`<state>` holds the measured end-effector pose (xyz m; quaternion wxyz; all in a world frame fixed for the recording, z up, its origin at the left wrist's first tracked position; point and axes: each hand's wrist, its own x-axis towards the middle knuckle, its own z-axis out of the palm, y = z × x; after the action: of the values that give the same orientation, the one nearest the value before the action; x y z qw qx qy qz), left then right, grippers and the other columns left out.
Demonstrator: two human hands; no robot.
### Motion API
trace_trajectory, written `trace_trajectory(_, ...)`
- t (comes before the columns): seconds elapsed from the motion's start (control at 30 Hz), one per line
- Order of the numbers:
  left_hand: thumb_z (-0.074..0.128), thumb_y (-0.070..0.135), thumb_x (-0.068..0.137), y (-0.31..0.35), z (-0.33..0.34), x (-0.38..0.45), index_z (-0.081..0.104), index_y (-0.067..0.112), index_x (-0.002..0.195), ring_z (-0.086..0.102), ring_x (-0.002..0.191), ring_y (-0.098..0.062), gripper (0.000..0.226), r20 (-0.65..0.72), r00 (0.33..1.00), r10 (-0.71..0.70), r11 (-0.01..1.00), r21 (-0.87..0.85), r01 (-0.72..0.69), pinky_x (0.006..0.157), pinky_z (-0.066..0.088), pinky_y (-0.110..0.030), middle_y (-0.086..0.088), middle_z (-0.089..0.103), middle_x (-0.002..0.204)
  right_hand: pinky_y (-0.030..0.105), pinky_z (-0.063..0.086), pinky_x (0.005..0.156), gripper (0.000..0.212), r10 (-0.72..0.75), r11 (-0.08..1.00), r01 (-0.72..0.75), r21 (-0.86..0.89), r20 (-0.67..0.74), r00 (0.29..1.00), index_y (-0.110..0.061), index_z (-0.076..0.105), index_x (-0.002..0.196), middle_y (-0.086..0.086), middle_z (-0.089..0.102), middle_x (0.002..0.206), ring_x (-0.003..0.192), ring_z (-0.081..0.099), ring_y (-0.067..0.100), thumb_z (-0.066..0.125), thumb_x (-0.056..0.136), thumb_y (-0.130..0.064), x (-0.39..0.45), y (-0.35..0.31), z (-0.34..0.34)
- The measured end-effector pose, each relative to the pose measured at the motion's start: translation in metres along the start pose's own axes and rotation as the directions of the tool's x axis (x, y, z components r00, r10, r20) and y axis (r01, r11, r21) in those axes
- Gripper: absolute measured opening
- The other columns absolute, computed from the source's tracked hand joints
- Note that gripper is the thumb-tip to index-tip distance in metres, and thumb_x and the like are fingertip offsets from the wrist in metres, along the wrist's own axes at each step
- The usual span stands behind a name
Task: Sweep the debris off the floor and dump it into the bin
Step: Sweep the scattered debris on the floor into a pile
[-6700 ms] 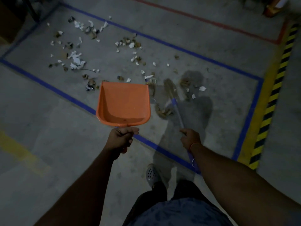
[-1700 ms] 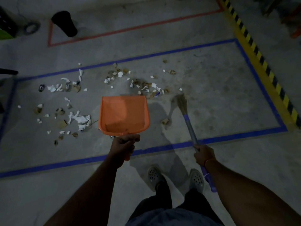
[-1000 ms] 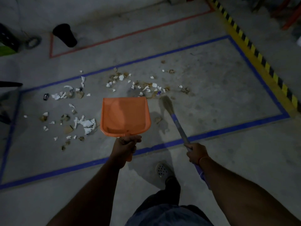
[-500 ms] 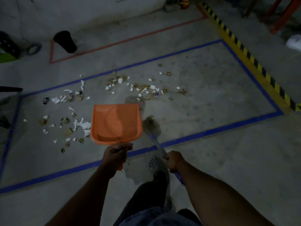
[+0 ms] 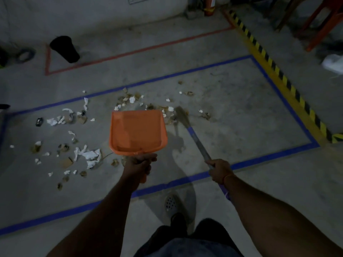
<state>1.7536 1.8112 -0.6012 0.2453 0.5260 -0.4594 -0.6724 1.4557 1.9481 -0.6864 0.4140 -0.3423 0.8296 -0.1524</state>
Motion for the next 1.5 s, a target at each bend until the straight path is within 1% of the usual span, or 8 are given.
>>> trace_trajectory(0.3,0.049,-0.007,0.097,0.043,0.045,0.059,0.073,0.005,0.100,0.049,0.049,-0.008,0.028,-0.006,0.999,-0.040,0.999,0.018,0.040,0.041,0.040,-0.019,-0.003,0.075,0.085,0.041,0.051,0.098,0.047,0.187,0.976,-0.190,-0.109,-0.036,0.982,-0.014,0.062,0.131,0.013,0.063,0.129,0.108,0.065,0.034,0.066,0.084,-0.014,0.091,0.017,-0.090)
trace_trajectory(0.43,0.045,-0.009,0.099,0.057,0.054,0.068,0.064,-0.007,0.113,0.044,0.041,-0.005,0.025,-0.020,0.998,-0.062,0.996,-0.069,0.061,0.036,0.033,-0.015,0.003,0.066,0.061,0.036,0.047,0.104,0.046,0.181,0.953,-0.158,-0.257,0.069,0.981,-0.016,0.060,0.133,0.010,0.060,0.134,0.117,0.061,0.030,0.064,0.088,-0.020,0.124,0.011,-0.101)
trace_trajectory(0.53,0.049,-0.006,0.098,0.062,0.056,0.078,0.067,-0.006,0.113,0.046,0.043,-0.009,0.023,-0.097,0.994,-0.052,0.997,-0.056,0.047,0.036,0.032,-0.016,-0.004,0.071,0.076,0.032,0.043,0.107,0.045,0.121,0.944,-0.059,-0.324,0.176,0.977,-0.016,0.056,0.137,0.009,0.056,0.139,0.124,0.056,0.028,0.059,0.092,-0.020,0.144,-0.007,-0.093)
trace_trajectory(0.77,0.052,-0.005,0.097,0.066,0.061,0.099,0.072,0.000,0.105,0.046,0.043,-0.010,0.023,-0.233,0.969,-0.088,0.995,-0.058,0.077,0.039,0.028,-0.014,-0.002,0.069,0.068,0.037,0.052,0.097,0.051,-0.051,0.940,0.168,-0.298,0.365,0.930,-0.019,0.055,0.138,0.015,0.058,0.135,0.112,0.062,0.035,0.059,0.087,-0.010,0.183,-0.064,-0.075)
trace_trajectory(1.0,0.049,-0.009,0.096,0.069,0.046,0.105,0.068,-0.007,0.113,0.048,0.046,-0.010,0.026,-0.237,0.966,-0.100,0.993,-0.081,0.083,0.037,0.033,-0.017,-0.016,0.070,0.091,0.032,0.052,0.096,0.047,-0.167,0.950,0.241,-0.201,0.327,0.930,-0.018,0.062,0.131,0.016,0.063,0.128,0.106,0.064,0.035,0.061,0.086,-0.006,0.180,-0.062,-0.081)
trace_trajectory(1.13,0.050,-0.005,0.098,0.078,0.038,0.114,0.070,-0.004,0.110,0.047,0.044,-0.009,0.023,-0.196,0.975,-0.105,0.992,-0.084,0.090,0.037,0.032,-0.018,-0.004,0.068,0.071,0.022,0.051,0.078,0.050,-0.108,0.967,0.155,-0.204,0.224,0.969,-0.021,0.063,0.130,0.016,0.069,0.117,0.093,0.068,0.033,0.060,0.083,-0.003,0.171,-0.048,-0.087)
trace_trajectory(1.3,0.052,-0.005,0.097,0.080,0.010,0.127,0.071,-0.002,0.111,0.051,0.051,-0.012,0.024,-0.138,0.987,-0.082,0.994,-0.085,0.071,0.042,0.036,-0.019,-0.009,0.074,0.086,0.037,0.056,0.090,0.051,-0.007,0.964,0.052,-0.259,0.172,0.985,-0.015,0.060,0.133,0.018,0.066,0.122,0.098,0.067,0.036,0.062,0.082,-0.004,0.169,-0.060,-0.077)
trace_trajectory(1.5,0.052,-0.004,0.097,0.077,-0.030,0.138,0.070,-0.003,0.111,0.051,0.050,-0.013,0.023,-0.113,0.991,-0.074,0.995,-0.078,0.066,0.041,0.037,-0.020,-0.017,0.069,0.093,0.030,0.054,0.093,0.049,-0.036,0.920,0.159,-0.357,0.326,0.945,-0.020,0.057,0.136,0.010,0.061,0.132,0.107,0.065,0.028,0.060,0.089,-0.011,0.186,-0.109,-0.054)
